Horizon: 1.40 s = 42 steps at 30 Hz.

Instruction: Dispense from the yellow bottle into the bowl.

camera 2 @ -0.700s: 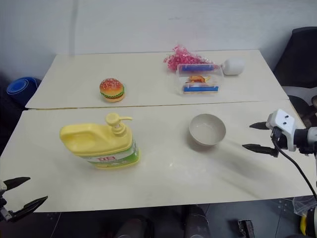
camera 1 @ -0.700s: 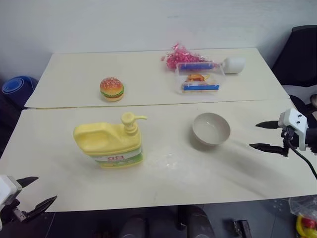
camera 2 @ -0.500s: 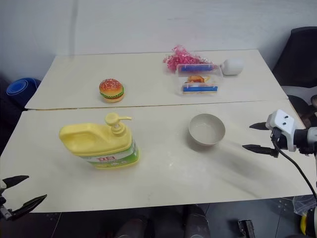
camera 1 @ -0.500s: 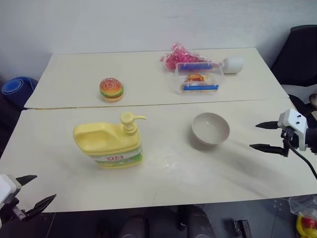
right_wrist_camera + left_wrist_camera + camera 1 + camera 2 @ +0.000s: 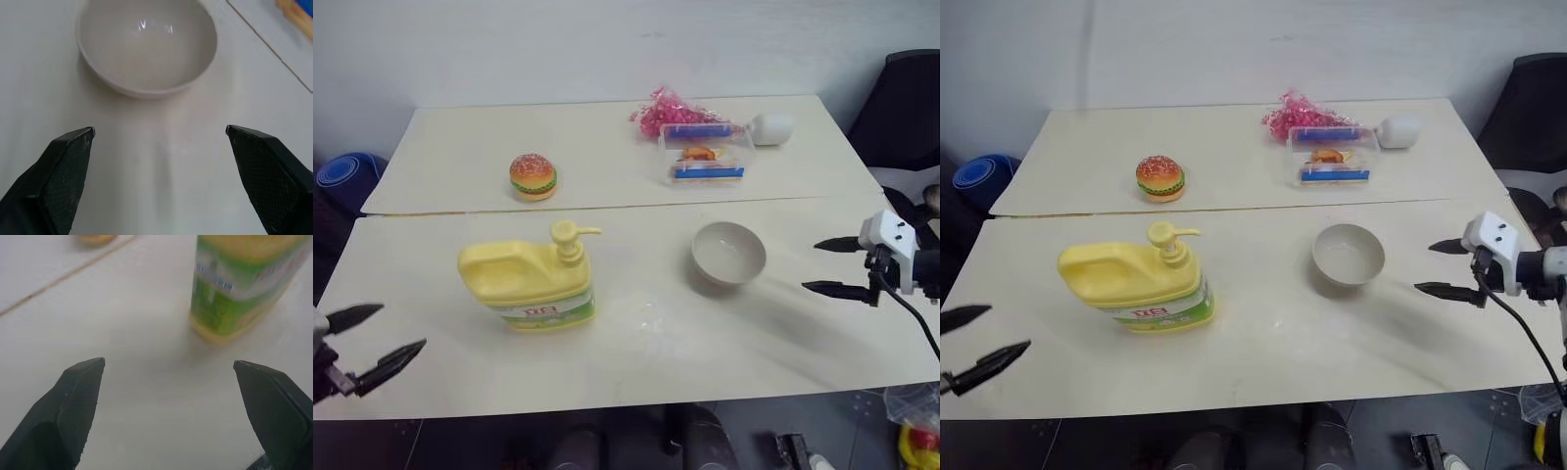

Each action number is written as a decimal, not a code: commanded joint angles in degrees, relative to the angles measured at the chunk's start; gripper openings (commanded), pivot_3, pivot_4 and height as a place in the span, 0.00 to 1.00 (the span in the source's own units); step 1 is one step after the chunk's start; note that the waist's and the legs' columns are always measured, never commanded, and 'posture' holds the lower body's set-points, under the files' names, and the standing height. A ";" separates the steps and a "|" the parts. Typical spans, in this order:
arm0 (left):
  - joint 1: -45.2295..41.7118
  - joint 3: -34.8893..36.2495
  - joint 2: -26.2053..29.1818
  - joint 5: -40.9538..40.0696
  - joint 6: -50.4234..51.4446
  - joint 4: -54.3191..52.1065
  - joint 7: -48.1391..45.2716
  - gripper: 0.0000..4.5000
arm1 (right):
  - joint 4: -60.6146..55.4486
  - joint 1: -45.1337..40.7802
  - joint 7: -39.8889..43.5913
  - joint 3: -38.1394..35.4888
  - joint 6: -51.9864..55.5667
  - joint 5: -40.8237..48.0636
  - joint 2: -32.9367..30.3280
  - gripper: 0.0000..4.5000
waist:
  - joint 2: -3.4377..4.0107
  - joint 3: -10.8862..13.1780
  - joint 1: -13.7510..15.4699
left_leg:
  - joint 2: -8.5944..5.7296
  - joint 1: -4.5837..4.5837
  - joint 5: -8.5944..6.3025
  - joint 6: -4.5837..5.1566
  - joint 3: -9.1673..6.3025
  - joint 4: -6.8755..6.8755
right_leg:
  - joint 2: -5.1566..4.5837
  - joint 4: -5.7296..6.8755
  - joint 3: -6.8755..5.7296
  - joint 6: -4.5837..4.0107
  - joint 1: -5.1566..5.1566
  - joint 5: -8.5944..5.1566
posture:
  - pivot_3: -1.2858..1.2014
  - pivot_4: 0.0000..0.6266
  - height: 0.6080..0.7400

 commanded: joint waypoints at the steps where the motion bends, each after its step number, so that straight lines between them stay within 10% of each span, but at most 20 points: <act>1: -2.36 4.92 4.47 -8.15 5.90 -3.76 -1.95 1.00 | -5.45 -0.94 1.33 -0.01 1.06 2.21 0.23 1.00 | 0.06 0.03 -0.01 | 0.01 0.00 -0.05 -0.03 0.00 0.15 | 0.02 0.09 0.06 0.00 -0.02 0.00 | 0.52 0.24 1.00; 9: -14.83 -2.16 22.58 -20.09 11.05 -10.00 -9.82 1.00 | -19.98 0.66 0.45 9.06 1.84 -0.70 5.43 1.00 | 0.08 0.11 -0.02 | 0.25 0.06 -0.22 -0.37 0.06 0.37 | 0.75 0.28 0.52 -0.34 -0.04 0.03 | 0.52 0.24 1.00; 18: -25.68 -15.94 27.74 -18.03 7.84 -11.53 -12.81 1.00 | -16.36 -1.72 -5.89 16.15 -1.98 -9.06 10.58 1.00 | 0.13 0.18 -1.38 | 0.28 0.03 -0.15 -0.55 0.77 0.36 | 0.94 0.64 0.87 -0.48 -0.73 -0.03 | 0.52 0.24 1.00; 27: -31.93 -22.23 26.61 -16.33 8.48 -11.19 -11.29 1.00 | -10.73 -5.02 -10.96 19.05 -3.28 -14.06 15.09 0.44 | 0.09 0.23 -1.69 | 0.38 0.06 -0.15 -0.59 0.92 0.36 | 1.06 0.67 1.00 -0.56 -0.80 0.00 | 0.52 0.24 1.00; 35: -34.74 -23.52 25.92 -16.13 9.87 -11.42 -10.52 1.00 | -6.89 -6.94 -12.35 20.72 -4.50 -16.04 17.65 0.40 | 0.09 0.23 -1.53 | 0.38 0.06 -0.15 -0.59 0.90 0.37 | 1.06 0.67 1.00 -0.56 -0.79 0.00 | 0.52 0.24 1.00; 42: -35.78 -23.02 25.27 -15.45 11.01 -10.55 -10.21 1.00 | -5.88 -7.36 -12.68 21.11 -5.86 -16.20 18.31 0.00 | 0.08 0.23 -1.55 | 0.38 0.06 -0.15 -0.59 0.91 0.39 | 1.06 0.67 1.01 -0.56 -0.79 0.00 | 0.52 0.24 1.00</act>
